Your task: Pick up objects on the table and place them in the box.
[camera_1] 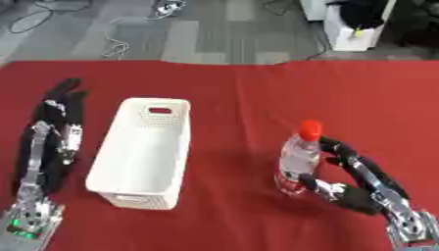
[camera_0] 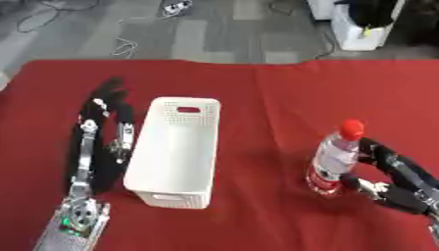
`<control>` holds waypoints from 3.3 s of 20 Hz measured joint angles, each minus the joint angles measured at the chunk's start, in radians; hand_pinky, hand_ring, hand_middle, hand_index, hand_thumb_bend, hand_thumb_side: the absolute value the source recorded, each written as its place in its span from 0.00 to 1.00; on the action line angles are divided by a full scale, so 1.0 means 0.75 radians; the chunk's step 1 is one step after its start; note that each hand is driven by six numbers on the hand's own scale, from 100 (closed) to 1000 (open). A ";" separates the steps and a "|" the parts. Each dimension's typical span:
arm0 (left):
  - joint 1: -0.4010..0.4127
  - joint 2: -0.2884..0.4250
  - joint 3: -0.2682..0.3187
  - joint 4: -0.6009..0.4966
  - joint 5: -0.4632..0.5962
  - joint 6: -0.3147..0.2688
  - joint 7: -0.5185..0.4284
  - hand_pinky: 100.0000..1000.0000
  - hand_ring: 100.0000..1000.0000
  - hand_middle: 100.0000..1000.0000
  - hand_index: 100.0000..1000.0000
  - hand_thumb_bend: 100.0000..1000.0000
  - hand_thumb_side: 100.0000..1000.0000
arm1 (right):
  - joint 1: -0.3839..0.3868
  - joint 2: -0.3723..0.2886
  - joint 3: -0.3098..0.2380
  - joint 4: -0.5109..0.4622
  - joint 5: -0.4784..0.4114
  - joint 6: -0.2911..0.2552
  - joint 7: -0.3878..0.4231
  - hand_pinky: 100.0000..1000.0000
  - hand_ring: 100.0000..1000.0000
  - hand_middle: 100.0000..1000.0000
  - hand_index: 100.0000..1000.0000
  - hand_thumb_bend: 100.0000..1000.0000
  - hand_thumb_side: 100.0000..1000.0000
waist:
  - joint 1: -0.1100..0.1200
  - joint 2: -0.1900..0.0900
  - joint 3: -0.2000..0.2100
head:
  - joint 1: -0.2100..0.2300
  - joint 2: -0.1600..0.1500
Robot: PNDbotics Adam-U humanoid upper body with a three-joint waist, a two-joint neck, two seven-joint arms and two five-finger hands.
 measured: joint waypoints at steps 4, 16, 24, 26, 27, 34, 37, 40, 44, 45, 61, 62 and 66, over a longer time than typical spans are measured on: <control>0.000 0.000 -0.005 0.000 0.000 -0.002 -0.006 0.81 0.83 0.84 0.93 0.01 0.87 | -0.015 0.024 0.020 0.007 0.041 -0.050 -0.069 0.86 0.94 0.92 0.97 0.68 0.60 | 0.000 0.000 0.015 | 0.010 -0.017; -0.012 0.000 -0.021 0.003 0.002 -0.008 -0.032 0.82 0.83 0.84 0.93 0.01 0.87 | -0.088 0.086 0.064 0.066 0.162 -0.119 -0.121 0.87 0.94 0.93 0.96 0.68 0.62 | -0.003 0.010 0.050 | 0.033 -0.057; -0.012 -0.001 -0.024 0.003 0.002 -0.005 -0.039 0.82 0.83 0.84 0.93 0.00 0.88 | -0.094 0.108 0.062 0.076 0.140 -0.128 -0.220 0.57 0.68 0.72 0.82 0.65 0.46 | 0.001 0.018 0.068 | 0.037 -0.064; -0.012 -0.002 -0.024 0.003 0.002 -0.006 -0.039 0.82 0.83 0.84 0.93 0.00 0.88 | -0.094 0.116 0.060 0.075 0.098 -0.137 -0.293 0.37 0.45 0.52 0.69 0.62 0.36 | 0.004 0.020 0.070 | 0.036 -0.066; -0.012 -0.005 -0.024 0.003 0.002 -0.006 -0.040 0.82 0.83 0.84 0.93 0.00 0.88 | -0.094 0.117 0.061 0.075 0.076 -0.143 -0.327 0.19 0.26 0.37 0.55 0.58 0.27 | 0.006 0.022 0.072 | 0.035 -0.068; -0.021 -0.025 -0.024 0.002 0.002 -0.004 -0.050 0.82 0.84 0.84 0.93 0.00 0.88 | -0.101 0.132 0.054 0.092 -0.125 -0.225 -0.475 0.04 0.11 0.26 0.45 0.52 0.05 | 0.045 0.048 0.082 | -0.023 -0.071; -0.038 -0.038 -0.025 -0.003 0.002 -0.004 -0.060 0.82 0.84 0.84 0.93 0.00 0.88 | -0.123 0.160 0.030 0.096 -0.197 -0.264 -0.500 0.00 0.01 0.21 0.40 0.49 0.04 | 0.076 0.075 0.096 | -0.060 -0.083; -0.050 -0.049 -0.025 -0.011 0.002 -0.003 -0.071 0.82 0.84 0.84 0.93 0.00 0.88 | -0.140 0.189 0.005 0.096 -0.190 -0.289 -0.522 0.00 0.00 0.18 0.37 0.44 0.00 | 0.093 0.093 0.109 | -0.085 -0.094; -0.052 -0.057 -0.025 -0.018 0.002 -0.001 -0.078 0.82 0.84 0.84 0.93 0.00 0.88 | -0.147 0.204 -0.002 0.096 -0.101 -0.307 -0.542 0.00 0.00 0.16 0.35 0.40 0.00 | 0.097 0.095 0.116 | -0.093 -0.094; -0.052 -0.058 -0.025 -0.018 0.002 0.000 -0.081 0.82 0.84 0.84 0.93 0.00 0.88 | -0.151 0.205 0.001 0.096 -0.086 -0.308 -0.543 0.00 0.00 0.16 0.35 0.39 0.00 | 0.096 0.095 0.116 | -0.093 -0.094; -0.021 -0.036 -0.043 0.008 0.014 -0.008 -0.112 0.83 0.84 0.84 0.93 0.00 0.88 | -0.497 0.081 0.168 0.154 -0.243 -0.233 -0.327 0.00 0.00 0.19 0.35 0.37 0.04 | -0.013 -0.002 0.161 | -0.055 -0.080; -0.021 -0.033 -0.046 0.009 0.015 -0.009 -0.114 0.83 0.84 0.84 0.93 0.00 0.88 | -0.512 0.083 0.174 0.173 -0.236 -0.239 -0.321 0.00 0.00 0.19 0.35 0.36 0.04 | -0.017 -0.005 0.167 | -0.051 -0.080; -0.021 -0.032 -0.055 0.016 0.017 -0.012 -0.124 0.83 0.84 0.85 0.93 0.00 0.88 | -0.581 0.113 0.191 0.249 -0.190 -0.263 -0.294 0.00 0.00 0.19 0.35 0.35 0.06 | -0.035 -0.009 0.198 | -0.042 -0.081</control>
